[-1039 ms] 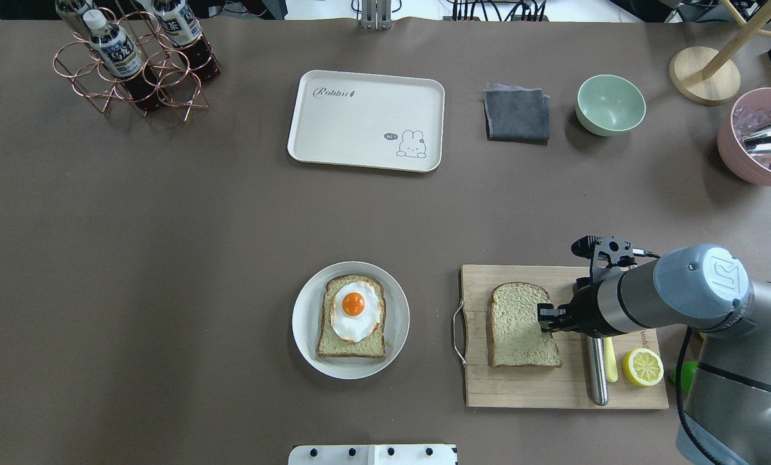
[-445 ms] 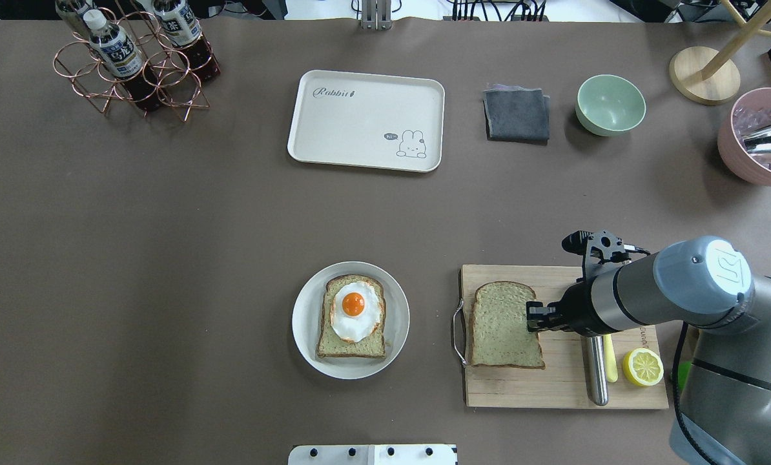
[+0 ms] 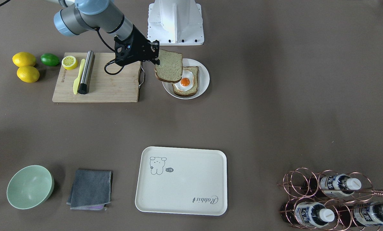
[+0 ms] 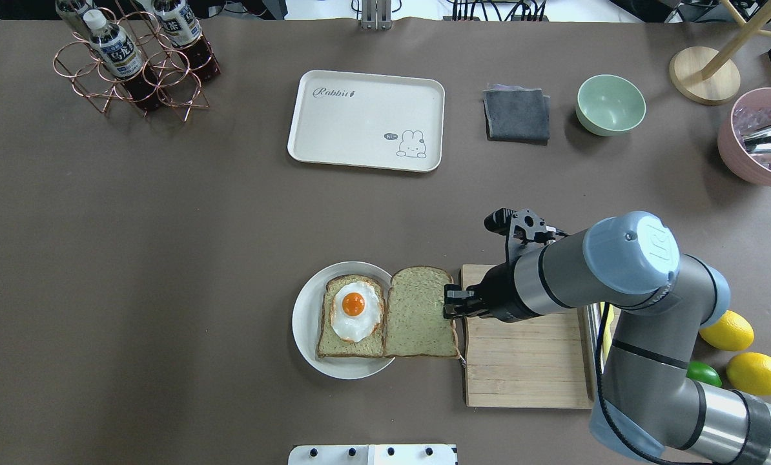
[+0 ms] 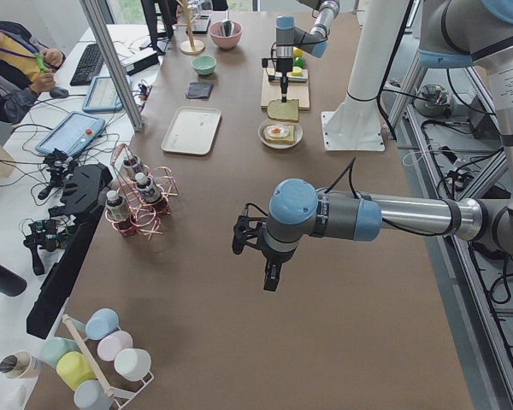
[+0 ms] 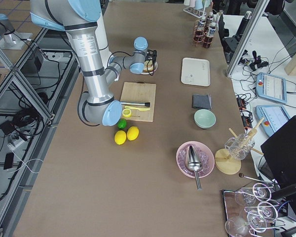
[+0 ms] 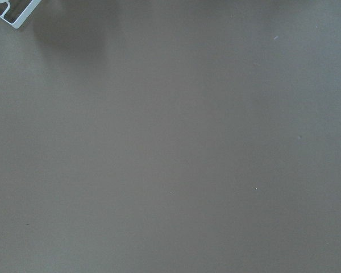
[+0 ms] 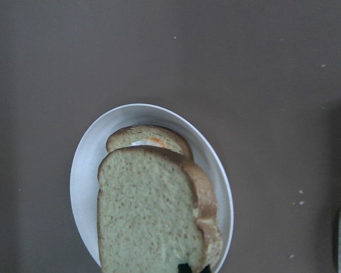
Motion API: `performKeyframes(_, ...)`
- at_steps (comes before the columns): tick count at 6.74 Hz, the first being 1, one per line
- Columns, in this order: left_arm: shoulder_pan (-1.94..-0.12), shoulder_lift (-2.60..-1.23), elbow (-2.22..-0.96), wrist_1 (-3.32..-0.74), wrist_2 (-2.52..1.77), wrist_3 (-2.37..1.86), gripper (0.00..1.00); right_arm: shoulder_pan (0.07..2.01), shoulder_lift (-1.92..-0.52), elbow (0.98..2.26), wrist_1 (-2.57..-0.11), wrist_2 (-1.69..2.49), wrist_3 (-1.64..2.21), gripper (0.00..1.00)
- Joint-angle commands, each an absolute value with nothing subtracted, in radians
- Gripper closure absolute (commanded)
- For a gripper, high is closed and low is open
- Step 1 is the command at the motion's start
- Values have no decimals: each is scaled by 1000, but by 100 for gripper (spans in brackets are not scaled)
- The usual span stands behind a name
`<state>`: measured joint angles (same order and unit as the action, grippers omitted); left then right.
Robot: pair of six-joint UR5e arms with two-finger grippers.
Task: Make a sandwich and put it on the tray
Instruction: 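Lift the bread slice and carry it over the egg toast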
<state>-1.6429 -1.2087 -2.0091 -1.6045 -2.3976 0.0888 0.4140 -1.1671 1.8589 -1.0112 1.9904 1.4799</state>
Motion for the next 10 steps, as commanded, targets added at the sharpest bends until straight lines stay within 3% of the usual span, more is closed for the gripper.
performKeyframes(1,-1644,-1209,-2016,-1605,-2398,89,3,402,-1091,1789,-1008,1990,1482,100)
performKeyframes(4,-1647,-1209,-2016,-1605,-2398,87,3,402,-1065,1658,-847,1990,1519,100)
performKeyframes(10,-1647,-1215,-2011,-1603,-2398,86,3,414,-1068,1647,-845,1991,1567,100)
